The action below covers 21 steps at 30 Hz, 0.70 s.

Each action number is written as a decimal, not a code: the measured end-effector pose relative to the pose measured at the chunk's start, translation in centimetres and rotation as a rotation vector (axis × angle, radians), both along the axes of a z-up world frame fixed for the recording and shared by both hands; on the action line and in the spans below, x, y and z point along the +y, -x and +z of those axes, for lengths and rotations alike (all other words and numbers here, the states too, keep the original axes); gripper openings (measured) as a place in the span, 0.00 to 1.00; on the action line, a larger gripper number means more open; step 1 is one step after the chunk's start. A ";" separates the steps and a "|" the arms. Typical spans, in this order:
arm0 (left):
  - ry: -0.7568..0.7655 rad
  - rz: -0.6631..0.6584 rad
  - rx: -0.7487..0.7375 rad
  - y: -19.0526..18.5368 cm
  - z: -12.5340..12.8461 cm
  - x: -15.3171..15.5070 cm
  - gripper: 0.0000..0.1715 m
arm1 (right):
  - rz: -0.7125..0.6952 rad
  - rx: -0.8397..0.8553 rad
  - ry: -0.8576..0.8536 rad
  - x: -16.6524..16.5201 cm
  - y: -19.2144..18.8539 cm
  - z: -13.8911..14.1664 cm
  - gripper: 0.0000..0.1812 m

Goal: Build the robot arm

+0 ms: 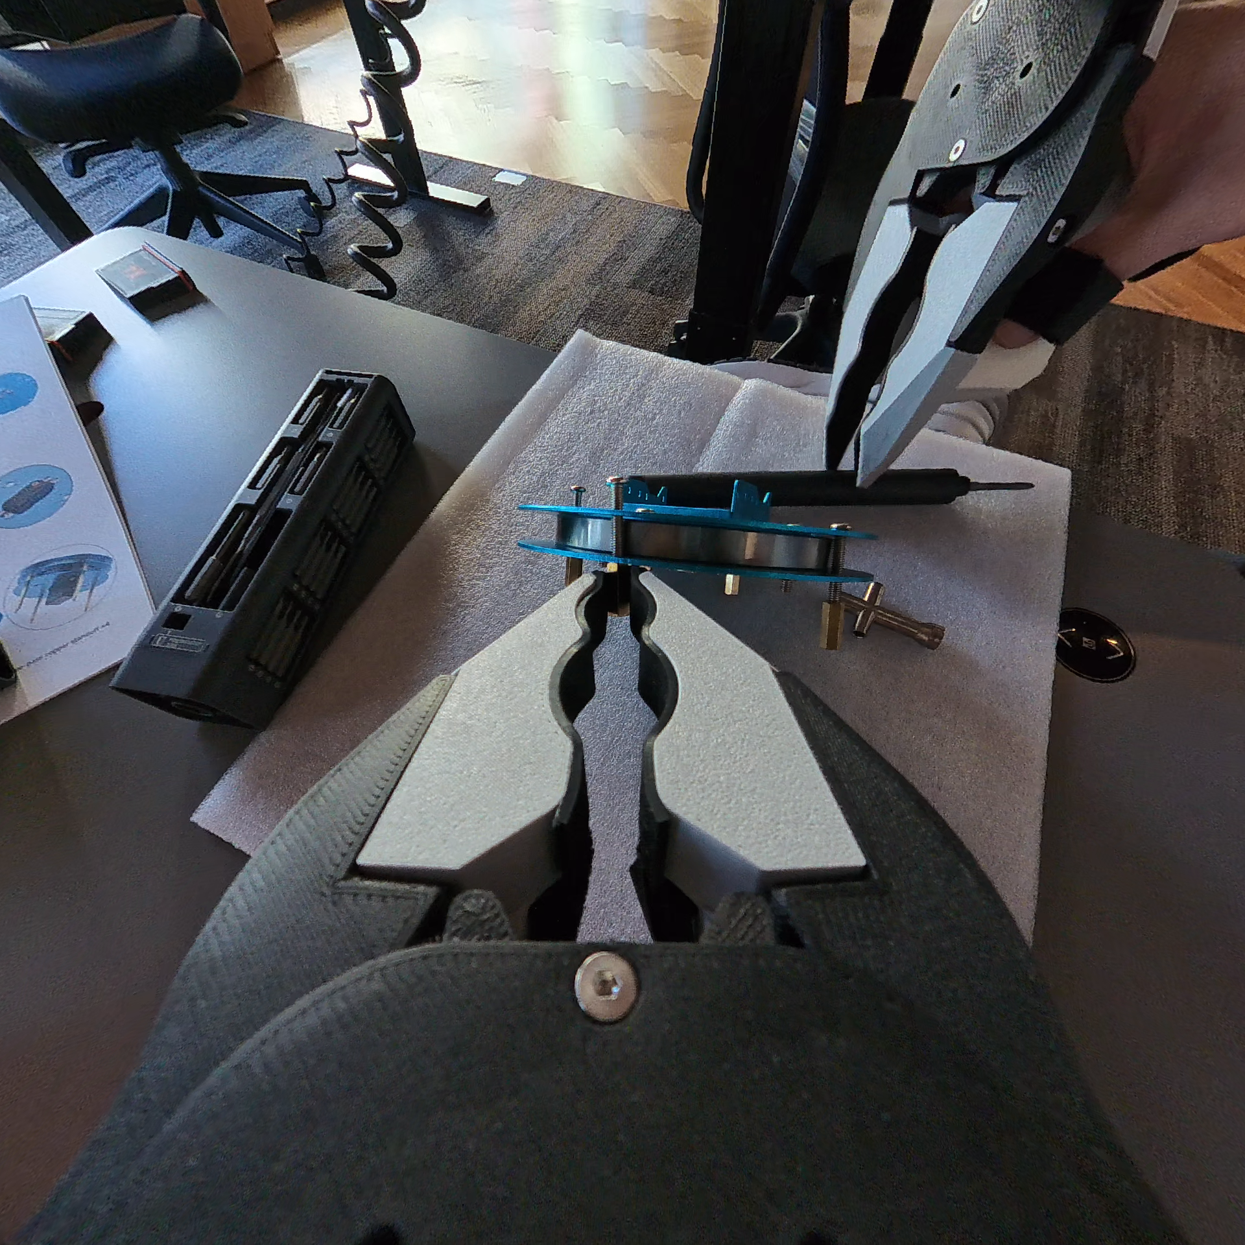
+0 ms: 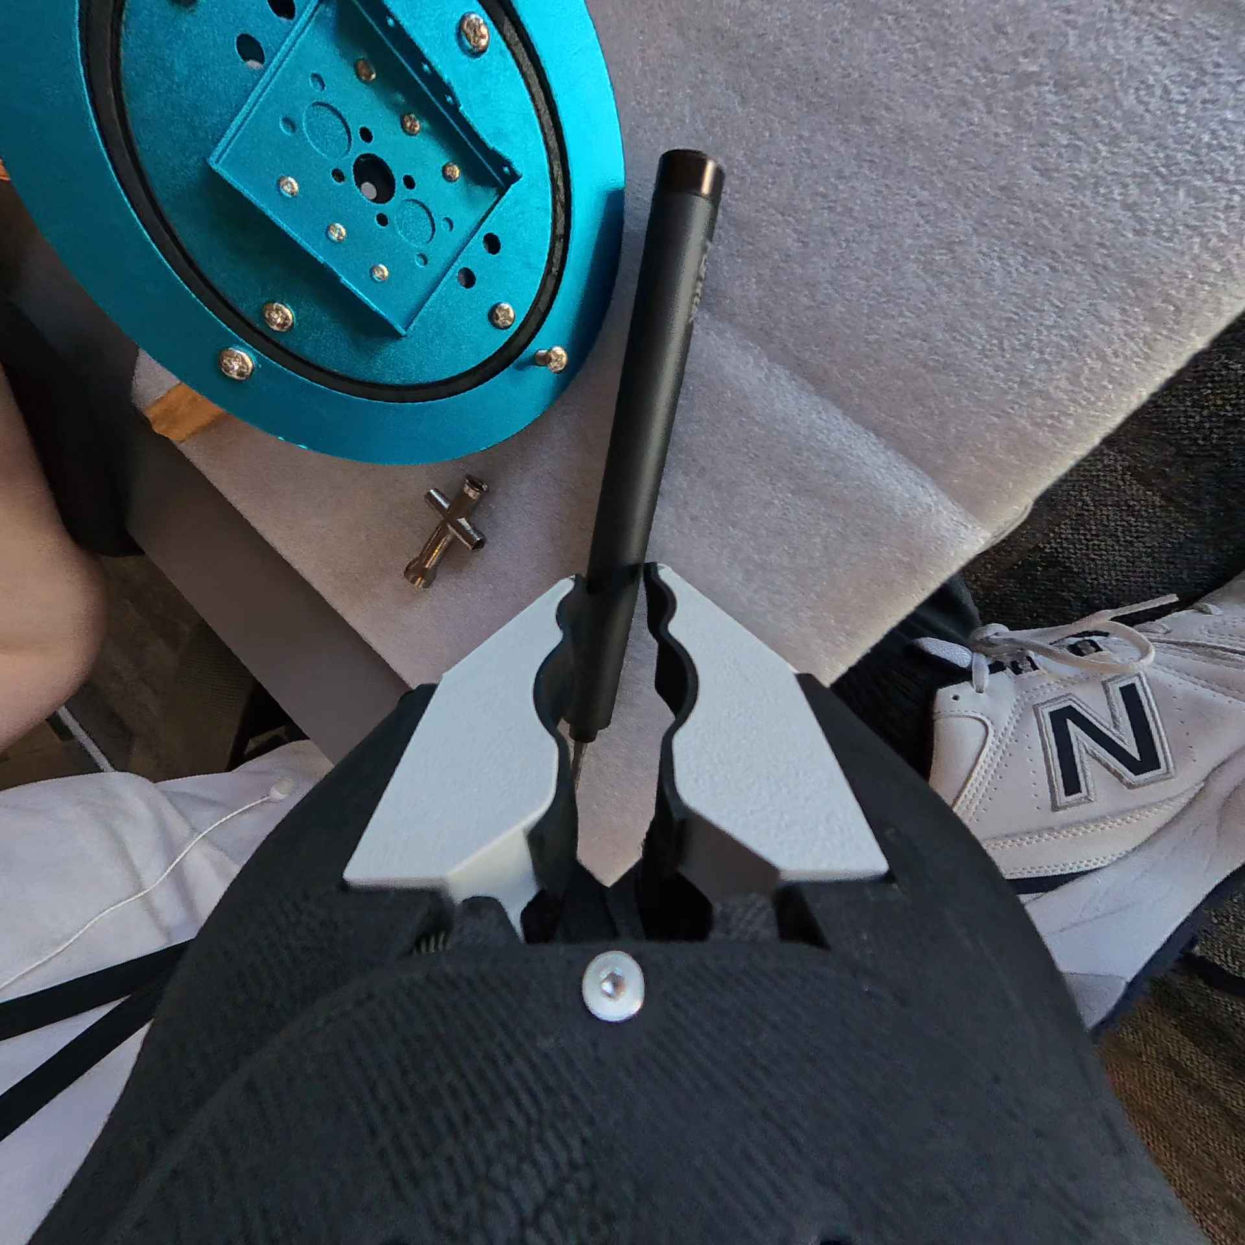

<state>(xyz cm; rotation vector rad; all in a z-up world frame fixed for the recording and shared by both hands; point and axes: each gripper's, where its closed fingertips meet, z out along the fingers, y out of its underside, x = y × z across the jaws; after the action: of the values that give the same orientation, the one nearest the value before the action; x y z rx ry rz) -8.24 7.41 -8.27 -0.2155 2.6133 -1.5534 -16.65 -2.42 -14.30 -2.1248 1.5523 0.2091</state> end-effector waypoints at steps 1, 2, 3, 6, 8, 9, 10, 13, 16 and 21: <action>-0.001 0.000 -0.002 0.0 0.0 0.0 0.03 | -0.008 -0.008 0.007 -0.2 -0.1 0.1 0.09; -0.003 0.000 -0.005 0.0 0.0 0.0 0.03 | -0.015 -0.017 0.015 -0.4 -0.3 0.1 0.09; -0.006 0.000 -0.012 0.0 0.0 0.0 0.03 | -0.017 -0.025 0.023 -0.5 -0.3 0.2 0.09; -0.029 0.003 -0.065 0.0 0.0 0.0 0.03 | -0.012 -0.051 0.036 -0.6 -0.5 0.1 0.10; -0.042 0.002 -0.100 0.1 0.1 -0.1 0.03 | -0.020 -0.097 0.015 -0.6 -1.0 0.2 0.10; -0.047 0.001 -0.112 0.1 0.1 -0.1 0.03 | -0.028 -0.126 -0.020 -0.5 -1.2 0.4 0.10; -0.052 0.001 -0.125 0.1 0.1 -0.1 0.03 | -0.041 -0.148 -0.059 -0.5 -1.5 0.6 0.10; -0.059 0.003 -0.144 0.1 0.1 -0.1 0.03 | -0.071 -0.103 -0.182 -0.6 -1.1 0.2 0.09; -0.066 0.006 -0.153 0.1 0.1 0.0 0.03 | -0.068 -0.077 -0.232 -0.7 -0.7 0.1 0.09; -0.090 0.014 -0.206 0.1 0.1 -0.1 0.02 | -0.052 -0.270 -0.170 -2.4 -2.3 1.8 0.10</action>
<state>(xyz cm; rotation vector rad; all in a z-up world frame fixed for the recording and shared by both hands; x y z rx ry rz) -8.39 7.32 -8.13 -0.0634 2.5072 -1.3700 -14.32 -4.85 -12.50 -1.8917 1.3795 0.0320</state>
